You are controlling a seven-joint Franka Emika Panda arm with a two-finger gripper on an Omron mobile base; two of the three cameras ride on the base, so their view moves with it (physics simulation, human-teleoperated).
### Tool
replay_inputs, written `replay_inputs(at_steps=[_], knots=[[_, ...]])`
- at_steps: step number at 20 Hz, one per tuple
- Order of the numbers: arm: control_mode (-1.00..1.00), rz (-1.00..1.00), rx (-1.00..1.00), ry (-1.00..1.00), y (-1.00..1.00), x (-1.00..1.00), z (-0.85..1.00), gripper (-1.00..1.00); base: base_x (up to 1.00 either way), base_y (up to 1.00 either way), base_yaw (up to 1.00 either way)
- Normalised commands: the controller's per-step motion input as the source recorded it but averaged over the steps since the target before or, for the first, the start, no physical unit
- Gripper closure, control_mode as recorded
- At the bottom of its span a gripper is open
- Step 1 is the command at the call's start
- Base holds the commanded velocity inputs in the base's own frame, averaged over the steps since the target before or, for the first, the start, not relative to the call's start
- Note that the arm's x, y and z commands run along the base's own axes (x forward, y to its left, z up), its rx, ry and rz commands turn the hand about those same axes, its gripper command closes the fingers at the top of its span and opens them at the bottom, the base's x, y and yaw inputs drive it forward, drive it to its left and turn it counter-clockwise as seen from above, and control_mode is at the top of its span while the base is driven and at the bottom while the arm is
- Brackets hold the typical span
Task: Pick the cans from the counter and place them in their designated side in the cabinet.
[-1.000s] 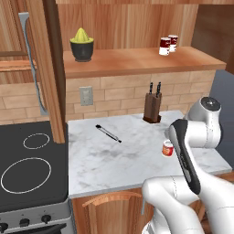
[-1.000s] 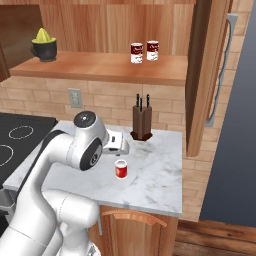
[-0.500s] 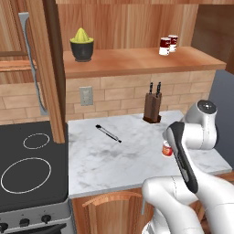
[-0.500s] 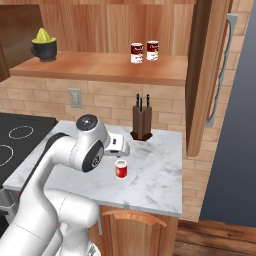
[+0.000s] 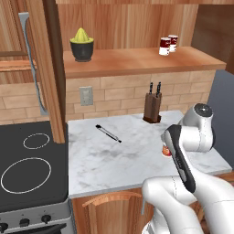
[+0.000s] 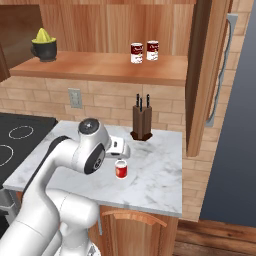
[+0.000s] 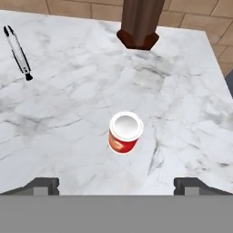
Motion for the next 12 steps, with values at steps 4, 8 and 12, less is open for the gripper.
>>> replay_inputs(at_steps=[4,8,12], knots=[[-1.0,0.0,0.0,0.0,0.0,0.08,-0.18,-1.0,0.0,0.0,0.0],[-1.0,0.0,0.0,0.0,-0.01,0.08,-0.18,-1.0,0.0,0.0,0.0],[-1.0,0.0,0.0,0.0,-0.03,0.12,-0.16,-1.0,0.0,0.0,0.0]])
